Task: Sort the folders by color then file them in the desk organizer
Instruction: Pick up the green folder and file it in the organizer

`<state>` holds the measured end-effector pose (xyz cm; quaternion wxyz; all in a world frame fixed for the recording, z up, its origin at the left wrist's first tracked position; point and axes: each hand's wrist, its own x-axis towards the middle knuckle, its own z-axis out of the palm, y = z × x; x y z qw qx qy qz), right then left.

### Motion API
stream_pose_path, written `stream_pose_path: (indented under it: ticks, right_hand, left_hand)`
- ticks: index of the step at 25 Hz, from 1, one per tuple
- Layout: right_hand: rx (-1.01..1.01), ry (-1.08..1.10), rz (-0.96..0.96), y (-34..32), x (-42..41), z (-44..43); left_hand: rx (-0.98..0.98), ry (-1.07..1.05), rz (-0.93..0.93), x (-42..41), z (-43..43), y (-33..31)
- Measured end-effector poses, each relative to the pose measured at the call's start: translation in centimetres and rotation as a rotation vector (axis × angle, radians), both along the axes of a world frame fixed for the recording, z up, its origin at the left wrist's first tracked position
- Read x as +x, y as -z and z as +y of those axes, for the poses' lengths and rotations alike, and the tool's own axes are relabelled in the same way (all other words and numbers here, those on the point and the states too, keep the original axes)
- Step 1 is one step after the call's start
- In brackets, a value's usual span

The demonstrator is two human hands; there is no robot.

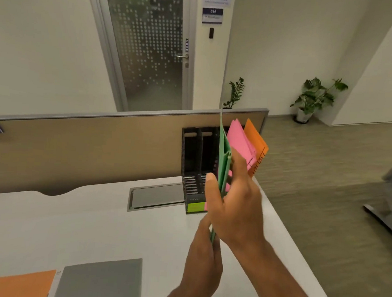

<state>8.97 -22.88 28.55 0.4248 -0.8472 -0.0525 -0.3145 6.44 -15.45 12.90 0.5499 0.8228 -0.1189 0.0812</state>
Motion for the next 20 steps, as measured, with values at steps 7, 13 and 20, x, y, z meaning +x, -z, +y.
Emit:
stream_pose_path:
  ticks: [7,13,20]
  right_hand:
    - [-0.083,0.089,-0.198,-3.1,-4.1,-11.4]
    - [-0.093,0.087,-0.269,-2.5,-2.5,-18.6]
    - [-0.030,0.054,-0.290,-0.8,3.5,-22.1]
  left_hand:
    - [0.064,0.060,-0.041,-3.3,-10.7,-1.4]
    - [0.164,0.040,-0.085,-1.5,-17.2,-0.5]
    - [0.244,0.004,-0.120,3.1,-19.8,-0.8]
